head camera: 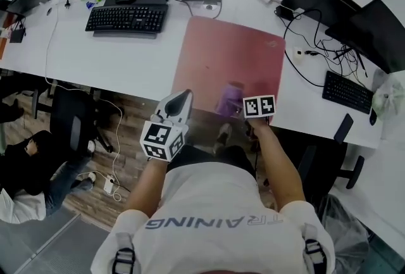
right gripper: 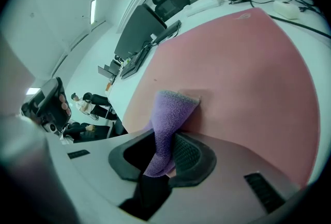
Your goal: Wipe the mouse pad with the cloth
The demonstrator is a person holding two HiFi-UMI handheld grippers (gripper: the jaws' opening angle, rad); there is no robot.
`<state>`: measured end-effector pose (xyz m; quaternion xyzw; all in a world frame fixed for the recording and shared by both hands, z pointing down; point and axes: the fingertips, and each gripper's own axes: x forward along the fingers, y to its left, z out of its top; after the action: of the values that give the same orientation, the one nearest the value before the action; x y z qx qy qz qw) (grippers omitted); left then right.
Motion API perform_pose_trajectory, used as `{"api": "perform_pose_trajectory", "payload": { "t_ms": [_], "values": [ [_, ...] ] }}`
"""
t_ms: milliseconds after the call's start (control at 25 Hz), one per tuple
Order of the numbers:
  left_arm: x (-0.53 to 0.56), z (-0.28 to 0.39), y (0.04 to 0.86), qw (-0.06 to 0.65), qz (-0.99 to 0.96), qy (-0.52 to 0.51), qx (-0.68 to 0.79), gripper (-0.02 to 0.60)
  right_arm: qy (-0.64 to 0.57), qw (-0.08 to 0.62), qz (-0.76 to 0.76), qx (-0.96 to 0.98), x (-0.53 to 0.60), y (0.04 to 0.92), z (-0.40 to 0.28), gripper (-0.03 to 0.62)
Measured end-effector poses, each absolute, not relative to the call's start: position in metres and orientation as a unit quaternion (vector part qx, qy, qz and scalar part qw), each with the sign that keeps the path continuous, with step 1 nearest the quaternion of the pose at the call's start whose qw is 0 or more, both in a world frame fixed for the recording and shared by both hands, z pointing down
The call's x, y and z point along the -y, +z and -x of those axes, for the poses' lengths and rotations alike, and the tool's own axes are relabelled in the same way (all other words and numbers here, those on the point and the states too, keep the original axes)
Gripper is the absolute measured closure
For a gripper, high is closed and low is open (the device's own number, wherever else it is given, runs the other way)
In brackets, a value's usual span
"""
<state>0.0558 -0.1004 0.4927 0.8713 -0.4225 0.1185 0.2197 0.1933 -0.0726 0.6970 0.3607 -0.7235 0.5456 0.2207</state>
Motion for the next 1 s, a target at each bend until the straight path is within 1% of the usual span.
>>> {"api": "perform_pose_trajectory", "payload": {
  "t_ms": [480, 720, 1000],
  "values": [
    [0.093, -0.130, 0.496, 0.216, -0.888, 0.119, 0.389, 0.551, 0.555, 0.215, -0.392, 0.702, 0.039, 0.698, -0.296, 0.493],
    [0.089, -0.152, 0.495, 0.215, -0.893, 0.119, 0.377, 0.551, 0.560, 0.205, -0.416, 0.687, 0.022, 0.698, -0.341, 0.493],
    [0.085, -0.155, 0.484, 0.207, -0.899, 0.109, 0.371, 0.551, 0.561, 0.189, -0.455, 0.665, 0.005, 0.698, -0.374, 0.491]
  ]
}}
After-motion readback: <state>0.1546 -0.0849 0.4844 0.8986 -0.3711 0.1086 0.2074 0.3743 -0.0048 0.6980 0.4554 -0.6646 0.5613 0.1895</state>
